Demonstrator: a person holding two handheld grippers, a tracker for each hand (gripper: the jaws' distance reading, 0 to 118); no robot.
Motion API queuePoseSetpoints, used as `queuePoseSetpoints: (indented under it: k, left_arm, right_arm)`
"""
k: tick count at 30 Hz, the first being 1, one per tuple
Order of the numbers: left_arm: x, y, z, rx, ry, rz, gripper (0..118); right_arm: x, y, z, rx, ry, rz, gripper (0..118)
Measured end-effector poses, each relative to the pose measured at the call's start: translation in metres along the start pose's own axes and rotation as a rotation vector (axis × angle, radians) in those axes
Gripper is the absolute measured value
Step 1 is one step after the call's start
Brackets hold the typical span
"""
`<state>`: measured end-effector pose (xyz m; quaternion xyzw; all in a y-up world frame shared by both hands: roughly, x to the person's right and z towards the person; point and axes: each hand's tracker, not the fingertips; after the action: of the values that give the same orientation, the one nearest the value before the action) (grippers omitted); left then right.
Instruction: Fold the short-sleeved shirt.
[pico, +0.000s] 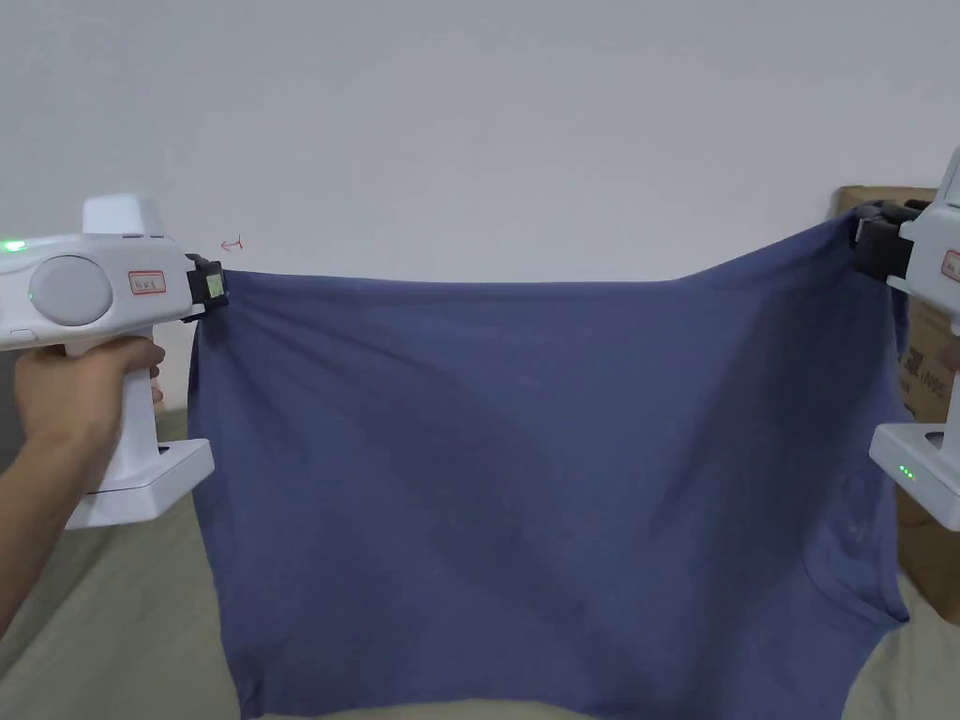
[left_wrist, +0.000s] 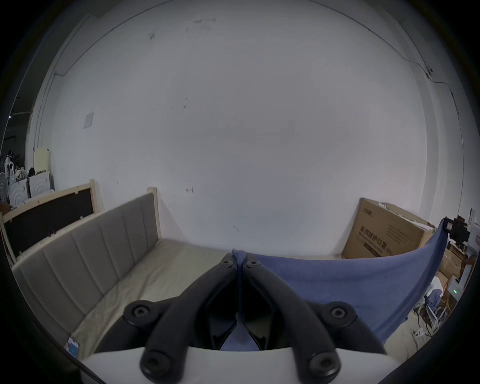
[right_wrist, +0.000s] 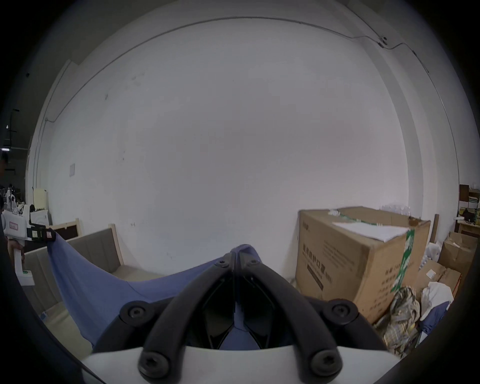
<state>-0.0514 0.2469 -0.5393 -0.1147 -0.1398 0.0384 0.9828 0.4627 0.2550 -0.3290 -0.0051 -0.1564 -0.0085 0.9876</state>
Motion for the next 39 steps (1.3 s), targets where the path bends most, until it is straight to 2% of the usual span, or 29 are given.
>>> queuePoseSetpoints:
  k: [6, 10, 14, 22, 28, 39]
  left_arm:
    - [0.003, 0.029, -0.021, 0.052, -0.001, 0.010, 0]
    - [0.007, 0.024, -0.044, 0.050, 0.001, -0.020, 0]
    - [0.009, -0.006, -0.074, 0.010, 0.005, -0.042, 0]
    - [0.005, -0.119, -0.113, -0.156, 0.016, -0.056, 0]
    - [-0.008, -0.196, -0.082, -0.266, -0.004, -0.028, 0]
    - [-0.035, -0.314, 0.030, -0.468, -0.025, -0.046, 0]
  right_arm:
    - [0.003, 0.021, -0.027, 0.038, -0.001, 0.005, 1]
    - [0.005, 0.014, -0.043, 0.028, -0.003, 0.019, 1]
    - [0.010, -0.019, -0.057, -0.012, -0.002, 0.009, 1]
    - [0.018, -0.130, -0.069, -0.194, 0.014, -0.039, 1]
    - [0.022, -0.198, -0.037, -0.299, 0.022, -0.069, 1]
    - [0.021, -0.269, 0.099, -0.436, 0.064, -0.125, 1]
